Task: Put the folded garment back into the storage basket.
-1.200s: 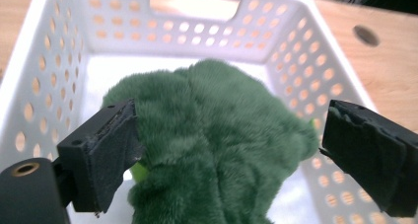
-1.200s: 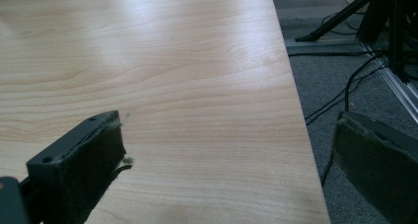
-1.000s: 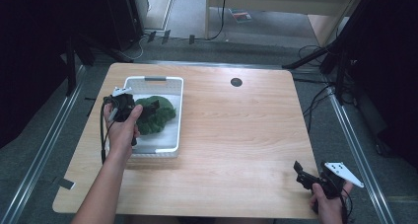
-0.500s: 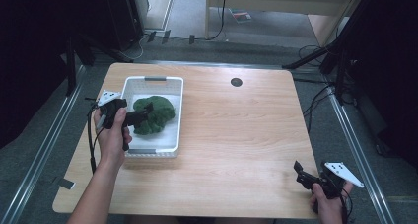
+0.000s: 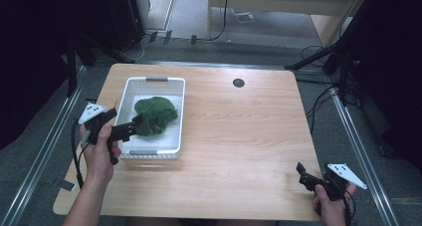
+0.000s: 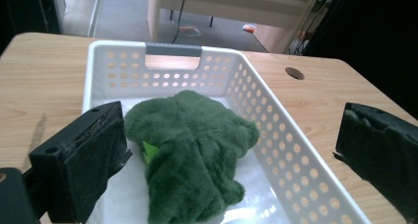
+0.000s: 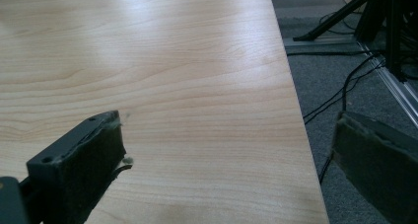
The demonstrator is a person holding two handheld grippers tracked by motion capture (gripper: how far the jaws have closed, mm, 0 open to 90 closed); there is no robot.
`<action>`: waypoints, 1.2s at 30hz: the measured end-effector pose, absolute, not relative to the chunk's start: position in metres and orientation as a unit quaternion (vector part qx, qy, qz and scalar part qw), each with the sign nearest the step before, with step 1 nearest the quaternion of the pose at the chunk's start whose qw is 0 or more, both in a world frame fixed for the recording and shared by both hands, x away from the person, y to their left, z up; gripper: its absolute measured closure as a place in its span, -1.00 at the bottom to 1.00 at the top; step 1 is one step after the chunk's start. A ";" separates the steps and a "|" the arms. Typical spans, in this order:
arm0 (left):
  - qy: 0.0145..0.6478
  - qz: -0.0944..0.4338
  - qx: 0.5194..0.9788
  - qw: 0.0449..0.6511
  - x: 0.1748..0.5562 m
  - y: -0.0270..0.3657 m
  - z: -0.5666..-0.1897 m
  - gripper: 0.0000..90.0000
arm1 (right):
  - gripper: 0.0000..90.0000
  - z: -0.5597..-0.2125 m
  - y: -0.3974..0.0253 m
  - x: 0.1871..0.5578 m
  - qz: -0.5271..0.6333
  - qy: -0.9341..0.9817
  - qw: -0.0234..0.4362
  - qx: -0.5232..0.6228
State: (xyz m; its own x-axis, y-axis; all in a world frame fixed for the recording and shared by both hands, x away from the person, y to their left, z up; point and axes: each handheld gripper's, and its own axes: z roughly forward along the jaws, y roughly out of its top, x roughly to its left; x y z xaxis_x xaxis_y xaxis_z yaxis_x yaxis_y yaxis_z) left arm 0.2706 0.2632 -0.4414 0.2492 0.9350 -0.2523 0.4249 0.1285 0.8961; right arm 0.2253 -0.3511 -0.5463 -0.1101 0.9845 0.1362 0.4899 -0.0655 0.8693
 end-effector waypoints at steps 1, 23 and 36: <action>0.557 0.253 0.609 0.505 0.268 0.264 -0.442 -1.00 | -1.00 -0.546 -0.351 0.225 0.418 0.617 0.295 0.598; 0.557 0.280 0.592 0.511 0.219 0.302 -0.470 -1.00 | -1.00 -0.546 -0.351 0.226 0.415 0.618 0.298 0.598; 0.562 0.290 0.593 0.499 0.195 0.324 -0.497 -1.00 | -1.00 -0.546 -0.350 0.226 0.412 0.617 0.299 0.600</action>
